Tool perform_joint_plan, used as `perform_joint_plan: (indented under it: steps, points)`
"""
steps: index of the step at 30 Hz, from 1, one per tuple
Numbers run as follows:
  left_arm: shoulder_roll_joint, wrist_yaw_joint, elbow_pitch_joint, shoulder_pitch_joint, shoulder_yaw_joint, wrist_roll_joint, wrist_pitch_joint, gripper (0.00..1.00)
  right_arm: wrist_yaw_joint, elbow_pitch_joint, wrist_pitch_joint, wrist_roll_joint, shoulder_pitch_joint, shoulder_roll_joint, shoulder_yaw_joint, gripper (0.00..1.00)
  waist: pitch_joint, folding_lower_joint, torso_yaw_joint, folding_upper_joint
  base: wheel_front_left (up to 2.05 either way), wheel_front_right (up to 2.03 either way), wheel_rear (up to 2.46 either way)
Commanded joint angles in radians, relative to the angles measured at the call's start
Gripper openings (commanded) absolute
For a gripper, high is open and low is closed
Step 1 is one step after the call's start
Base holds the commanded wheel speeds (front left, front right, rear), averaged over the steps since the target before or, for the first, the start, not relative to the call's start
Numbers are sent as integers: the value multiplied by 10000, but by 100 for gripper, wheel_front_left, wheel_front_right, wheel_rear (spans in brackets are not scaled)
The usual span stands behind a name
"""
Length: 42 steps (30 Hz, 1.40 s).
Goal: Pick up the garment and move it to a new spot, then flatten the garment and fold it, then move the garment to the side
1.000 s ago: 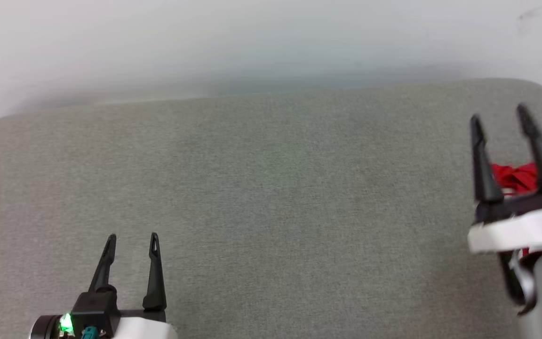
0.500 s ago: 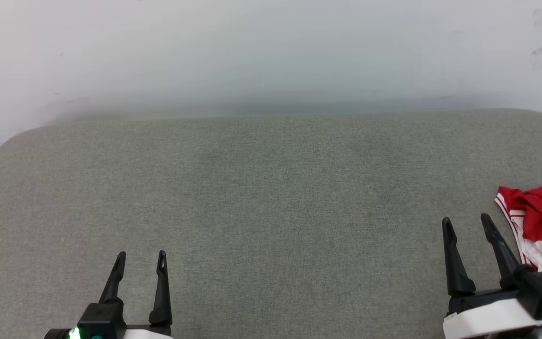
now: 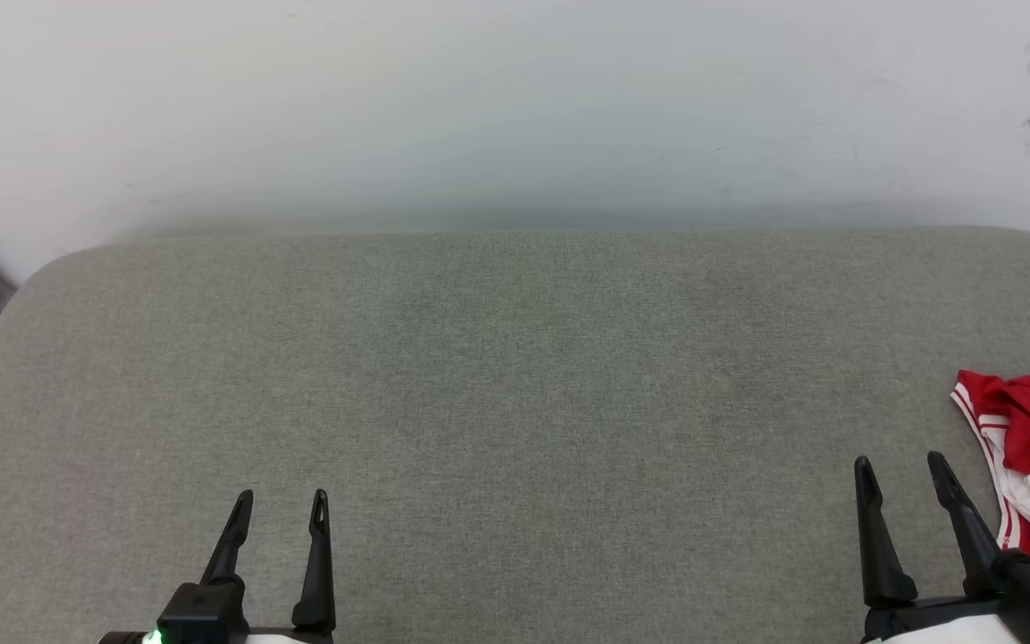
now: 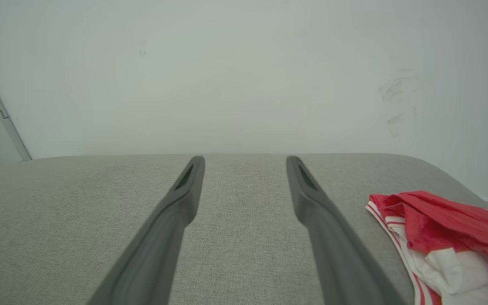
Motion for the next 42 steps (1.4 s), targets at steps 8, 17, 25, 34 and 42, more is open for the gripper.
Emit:
perform_joint_plan:
  steps: [8, 17, 25, 34, 42]
  points:
    - [-10, -27, 426, 64, -3, -198, 33, 0, 0, 389, 41, 334, 133, 3, 31, 0, -14, 0, 20, 0, 0, 0, 0]
    - [13, -183, 635, -260, 144, -2122, 479, 0, 0, 645, 403, 2271, -187, -101, 73, 0, -3, 0, -2, 0, 0, 0, 0]
    - [28, -310, 796, -521, 263, -3644, 837, 0, 0, 867, 700, 3791, -455, -168, 94, 0, 7, 0, -21, 0, 0, 0, 0]
    - [40, -421, 943, -760, 378, -5034, 1166, 0, -1, 1057, 985, 5171, -685, -216, 98, 0, 17, 0, -41, 0, 0, 0, 0]
    - [47, -526, 1073, -977, 488, -6303, 1473, 0, -1, 1234, 1254, 6417, -901, -250, 87, 0, 27, 0, -61, 0, 0, 0, 0]
